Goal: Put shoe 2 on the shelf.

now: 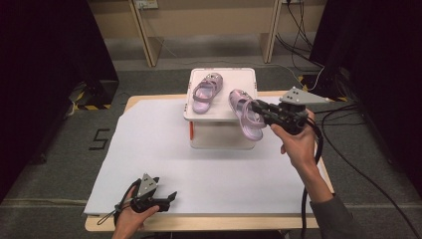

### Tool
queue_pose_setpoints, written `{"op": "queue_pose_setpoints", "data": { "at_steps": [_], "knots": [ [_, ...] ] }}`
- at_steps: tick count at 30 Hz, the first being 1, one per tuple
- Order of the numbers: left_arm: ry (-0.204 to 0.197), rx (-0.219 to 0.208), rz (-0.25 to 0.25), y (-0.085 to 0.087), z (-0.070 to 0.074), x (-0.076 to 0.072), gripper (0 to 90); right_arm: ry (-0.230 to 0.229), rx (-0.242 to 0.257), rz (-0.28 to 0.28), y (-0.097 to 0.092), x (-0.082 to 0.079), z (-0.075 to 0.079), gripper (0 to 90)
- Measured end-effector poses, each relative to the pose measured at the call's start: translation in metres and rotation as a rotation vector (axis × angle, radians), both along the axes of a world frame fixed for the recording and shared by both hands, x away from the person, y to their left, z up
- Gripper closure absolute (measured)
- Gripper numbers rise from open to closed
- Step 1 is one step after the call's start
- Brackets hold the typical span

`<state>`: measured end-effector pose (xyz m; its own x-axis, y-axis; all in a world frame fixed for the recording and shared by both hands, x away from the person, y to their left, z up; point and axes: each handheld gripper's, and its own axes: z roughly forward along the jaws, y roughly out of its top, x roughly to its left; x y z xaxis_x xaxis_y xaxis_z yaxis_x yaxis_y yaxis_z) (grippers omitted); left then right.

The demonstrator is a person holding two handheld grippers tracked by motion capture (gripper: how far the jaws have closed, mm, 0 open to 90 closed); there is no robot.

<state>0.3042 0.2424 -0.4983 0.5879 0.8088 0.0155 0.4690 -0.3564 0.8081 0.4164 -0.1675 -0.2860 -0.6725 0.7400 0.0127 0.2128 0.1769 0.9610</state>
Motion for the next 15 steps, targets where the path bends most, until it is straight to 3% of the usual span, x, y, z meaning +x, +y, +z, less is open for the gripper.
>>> {"op": "queue_pose_setpoints", "data": {
  "at_steps": [5,15],
  "knots": [
    [0.001,-0.002,0.001,0.0,0.0,0.0,15.5,0.007,-0.014,-0.059,0.008,0.021,-0.001,81.9],
    [0.003,-0.005,-0.003,0.0,0.0,0.0,15.5,0.016,-0.039,-0.117,0.023,0.058,-0.005,81.9]
  ]
}}
